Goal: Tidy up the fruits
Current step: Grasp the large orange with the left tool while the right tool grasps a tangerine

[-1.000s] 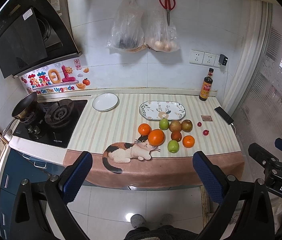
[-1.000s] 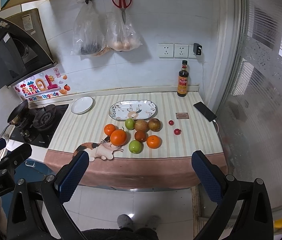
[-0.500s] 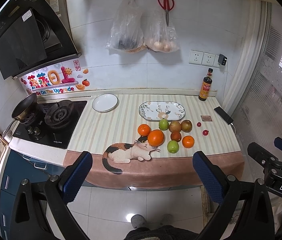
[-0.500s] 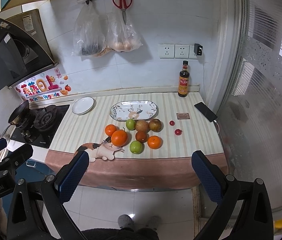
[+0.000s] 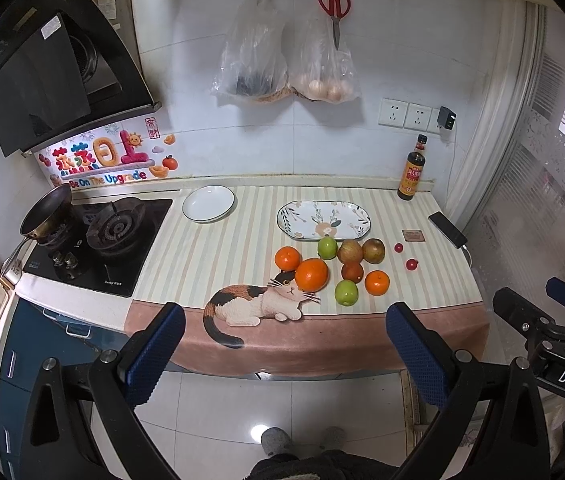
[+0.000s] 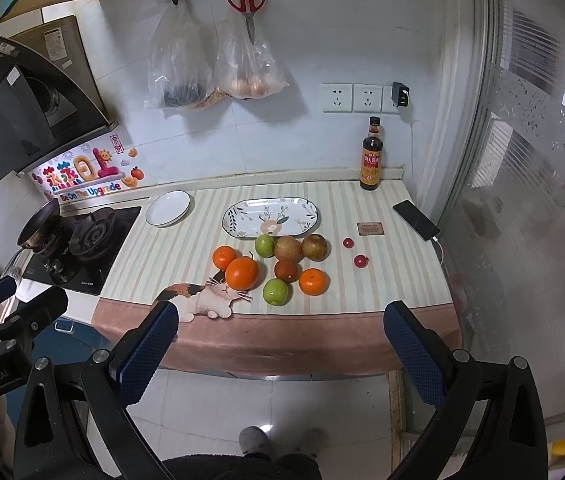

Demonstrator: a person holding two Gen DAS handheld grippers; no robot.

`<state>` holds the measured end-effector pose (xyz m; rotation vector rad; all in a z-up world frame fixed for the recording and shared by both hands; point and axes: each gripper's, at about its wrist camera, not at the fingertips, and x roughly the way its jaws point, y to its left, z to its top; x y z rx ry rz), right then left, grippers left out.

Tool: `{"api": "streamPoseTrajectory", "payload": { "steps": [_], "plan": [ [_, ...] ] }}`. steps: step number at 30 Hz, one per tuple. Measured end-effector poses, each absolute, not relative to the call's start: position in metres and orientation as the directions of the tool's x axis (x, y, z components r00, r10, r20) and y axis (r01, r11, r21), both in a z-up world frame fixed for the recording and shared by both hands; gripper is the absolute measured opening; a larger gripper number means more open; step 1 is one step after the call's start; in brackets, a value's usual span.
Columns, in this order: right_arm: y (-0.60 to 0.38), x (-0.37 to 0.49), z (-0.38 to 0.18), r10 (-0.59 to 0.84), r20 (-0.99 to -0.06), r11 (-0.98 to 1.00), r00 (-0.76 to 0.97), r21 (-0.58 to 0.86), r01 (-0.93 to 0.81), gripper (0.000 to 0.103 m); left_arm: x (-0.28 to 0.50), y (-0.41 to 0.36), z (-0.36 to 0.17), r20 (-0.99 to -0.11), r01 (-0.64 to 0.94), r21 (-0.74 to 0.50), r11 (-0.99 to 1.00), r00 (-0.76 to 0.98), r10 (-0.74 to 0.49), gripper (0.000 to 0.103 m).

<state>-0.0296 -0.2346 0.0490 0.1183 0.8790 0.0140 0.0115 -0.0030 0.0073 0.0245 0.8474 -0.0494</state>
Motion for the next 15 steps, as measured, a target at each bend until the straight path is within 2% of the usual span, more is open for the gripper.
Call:
{"api": "streamPoseTrajectory", "payload": {
  "steps": [9, 11, 15],
  "plan": [
    [-0.234, -0.013, 0.039, 0.036, -0.75, 0.982, 0.661, 0.149, 0.115, 0.103, 0.046, 0.014, -0.008, -0.736, 0.039, -0.005, 0.999, 0.676, -0.03, 0.103],
    [-0.235, -0.004, 0.032, 0.053, -0.728, 0.975, 0.684, 0.186, 0.123, 0.103, 0.06, 0.024, -0.014, -0.726, 0.016, 0.002, 1.0, 0.687, -0.01, 0.103],
    [-0.236, 0.026, 0.004, 0.058, -0.745, 0.959, 0.665, 0.225, 0.17, 0.103, 0.091, 0.039, -0.031, -0.719, 0.002, 0.018, 1.0, 0.695, 0.011, 0.103]
  ]
}}
